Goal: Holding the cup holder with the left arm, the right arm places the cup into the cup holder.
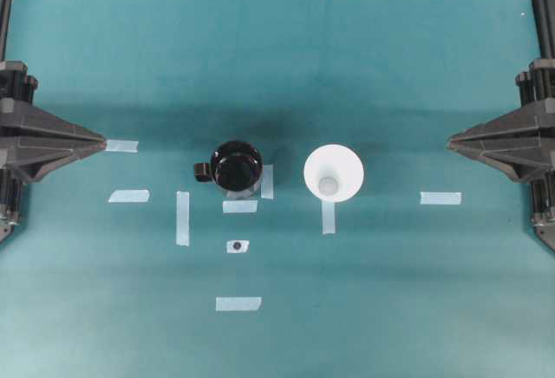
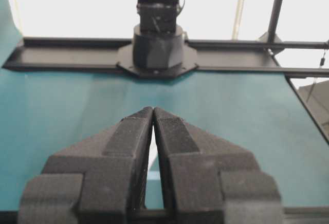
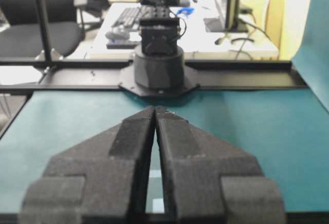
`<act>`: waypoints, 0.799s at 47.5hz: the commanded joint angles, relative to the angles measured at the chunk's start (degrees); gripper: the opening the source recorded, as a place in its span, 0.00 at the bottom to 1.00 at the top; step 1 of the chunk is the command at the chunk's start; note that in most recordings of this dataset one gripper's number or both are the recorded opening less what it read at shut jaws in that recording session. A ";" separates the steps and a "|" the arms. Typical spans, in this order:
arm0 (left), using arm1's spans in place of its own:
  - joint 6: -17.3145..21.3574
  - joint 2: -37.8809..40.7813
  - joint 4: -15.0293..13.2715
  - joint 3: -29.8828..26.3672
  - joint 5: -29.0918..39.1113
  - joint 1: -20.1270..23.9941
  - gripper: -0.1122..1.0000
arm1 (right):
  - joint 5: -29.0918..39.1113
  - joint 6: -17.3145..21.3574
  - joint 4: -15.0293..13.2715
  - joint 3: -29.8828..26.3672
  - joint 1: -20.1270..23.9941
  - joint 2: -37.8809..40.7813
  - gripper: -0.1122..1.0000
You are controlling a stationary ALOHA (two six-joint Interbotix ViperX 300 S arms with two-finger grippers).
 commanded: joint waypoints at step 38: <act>-0.62 10.72 0.79 -3.25 15.38 2.72 0.13 | 16.00 13.45 5.36 -0.70 -7.82 6.15 0.13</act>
